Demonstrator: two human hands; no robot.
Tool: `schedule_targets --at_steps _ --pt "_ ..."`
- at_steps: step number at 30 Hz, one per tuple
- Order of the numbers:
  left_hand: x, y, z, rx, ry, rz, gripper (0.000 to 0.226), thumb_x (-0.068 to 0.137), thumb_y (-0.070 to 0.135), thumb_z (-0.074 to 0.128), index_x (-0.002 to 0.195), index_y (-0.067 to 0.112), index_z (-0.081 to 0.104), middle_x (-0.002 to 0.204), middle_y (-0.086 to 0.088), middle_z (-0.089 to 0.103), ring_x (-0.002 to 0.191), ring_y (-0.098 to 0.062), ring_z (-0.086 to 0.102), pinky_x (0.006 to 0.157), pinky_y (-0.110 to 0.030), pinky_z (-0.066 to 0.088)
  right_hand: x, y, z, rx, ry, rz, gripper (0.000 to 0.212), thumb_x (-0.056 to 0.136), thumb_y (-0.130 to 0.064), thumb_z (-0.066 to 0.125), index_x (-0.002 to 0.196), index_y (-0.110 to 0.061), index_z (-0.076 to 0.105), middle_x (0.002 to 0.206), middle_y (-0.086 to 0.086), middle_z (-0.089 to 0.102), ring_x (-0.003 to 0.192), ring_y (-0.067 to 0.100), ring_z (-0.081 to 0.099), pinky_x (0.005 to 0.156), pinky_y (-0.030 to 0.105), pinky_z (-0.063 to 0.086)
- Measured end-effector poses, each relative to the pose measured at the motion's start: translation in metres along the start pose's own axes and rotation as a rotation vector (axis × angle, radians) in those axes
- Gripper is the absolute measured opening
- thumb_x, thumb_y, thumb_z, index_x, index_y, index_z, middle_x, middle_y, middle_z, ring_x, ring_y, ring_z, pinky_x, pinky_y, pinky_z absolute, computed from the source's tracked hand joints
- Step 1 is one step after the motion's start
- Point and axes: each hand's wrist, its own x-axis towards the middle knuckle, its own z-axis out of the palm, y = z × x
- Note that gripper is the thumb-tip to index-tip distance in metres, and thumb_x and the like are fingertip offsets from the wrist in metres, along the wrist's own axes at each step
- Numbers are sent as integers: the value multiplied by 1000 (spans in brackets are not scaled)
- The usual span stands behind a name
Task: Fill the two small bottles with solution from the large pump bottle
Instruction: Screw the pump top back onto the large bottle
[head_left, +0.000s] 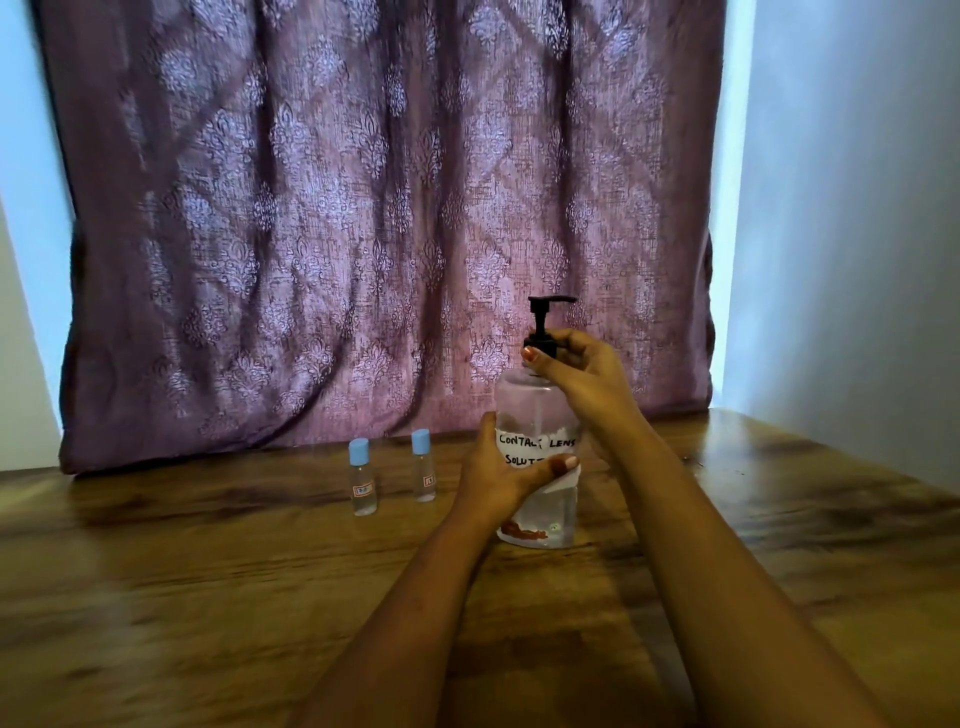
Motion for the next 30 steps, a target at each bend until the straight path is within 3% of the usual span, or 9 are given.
schedule_targets --at_steps 4,9,13,16,18,21,25,28,30 --pt "0 1 2 28 13 5 80 48 54 89 114 28 52 106 1 72 96 -17 71 84 -46 60 2 1 1 -46 62 -19 21 77 -12 71 97 -11 64 91 0 70 85 12 67 80 22 54" --pt "-3 6 6 125 61 14 63 57 51 88 105 32 51 94 7 71 89 -12 69 81 -41 59 2 4 4 -81 162 -3 27 75 -20 75 99 -12 67 94 2 72 92 17 69 89 39 54" --pt "-6 13 10 295 138 54 69 61 60 81 110 26 46 85 14 61 87 -15 65 79 -40 55 2 7 8 -201 229 -8 22 62 -53 73 77 -39 64 81 -18 70 90 10 68 97 52 44" --pt "-7 14 13 351 161 54 68 64 58 81 110 25 43 91 8 61 87 -18 64 78 -40 55 3 11 10 -237 277 -5 29 53 -68 63 72 -47 61 78 -21 69 91 9 67 97 52 41" --pt "-5 12 12 286 136 50 67 65 51 84 111 24 44 94 5 63 86 -18 65 73 -37 57 1 9 12 -195 264 -21 30 61 -59 70 84 -39 65 87 -13 72 92 11 67 94 51 47" --pt "-3 9 4 191 39 1 69 64 43 87 113 26 42 96 7 63 89 -16 65 73 -32 57 -3 6 14 -117 175 -22 36 80 -34 69 109 -13 64 103 3 70 97 16 65 92 42 53" --pt "-1 1 -6 150 -111 -73 84 59 40 90 123 29 38 115 0 65 105 -20 65 88 -44 58 -2 8 13 -219 97 -14 33 91 -34 55 118 -16 59 109 2 66 102 17 61 91 37 49" --pt "-2 1 -3 129 -100 -76 80 61 37 89 122 30 38 115 -1 65 105 -21 66 88 -44 58 0 11 11 -238 90 1 31 91 -33 55 117 -17 58 109 2 66 102 19 61 92 39 49" --pt "-2 1 1 131 -53 -72 82 53 50 86 117 34 38 112 0 66 102 -21 67 84 -47 59 3 13 11 -269 108 -8 33 90 -35 56 117 -16 57 109 3 67 102 19 61 92 42 49"
